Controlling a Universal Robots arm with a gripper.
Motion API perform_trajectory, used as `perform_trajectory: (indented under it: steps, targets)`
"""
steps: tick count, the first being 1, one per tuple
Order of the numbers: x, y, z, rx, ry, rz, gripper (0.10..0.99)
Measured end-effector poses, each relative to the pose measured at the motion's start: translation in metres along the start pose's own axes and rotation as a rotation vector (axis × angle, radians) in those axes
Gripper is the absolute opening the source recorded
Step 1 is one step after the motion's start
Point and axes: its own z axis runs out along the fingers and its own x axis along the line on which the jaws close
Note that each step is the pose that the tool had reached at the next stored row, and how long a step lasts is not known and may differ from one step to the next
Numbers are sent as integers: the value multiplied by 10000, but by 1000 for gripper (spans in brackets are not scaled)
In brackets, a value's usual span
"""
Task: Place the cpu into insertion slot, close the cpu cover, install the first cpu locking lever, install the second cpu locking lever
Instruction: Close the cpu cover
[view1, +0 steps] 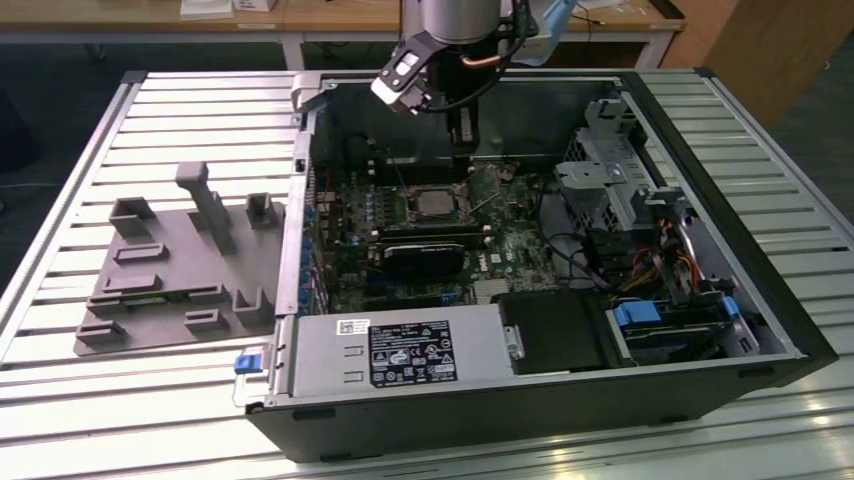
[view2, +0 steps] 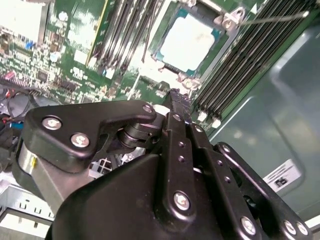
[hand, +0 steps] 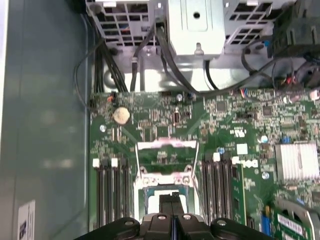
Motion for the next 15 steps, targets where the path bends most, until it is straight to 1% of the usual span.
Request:
perform_trajectory:
  steps: [8, 15]
  targets:
    - [10, 167, 19, 7, -1, 0, 102]
    - [17, 277, 32, 14, -1, 1, 102]
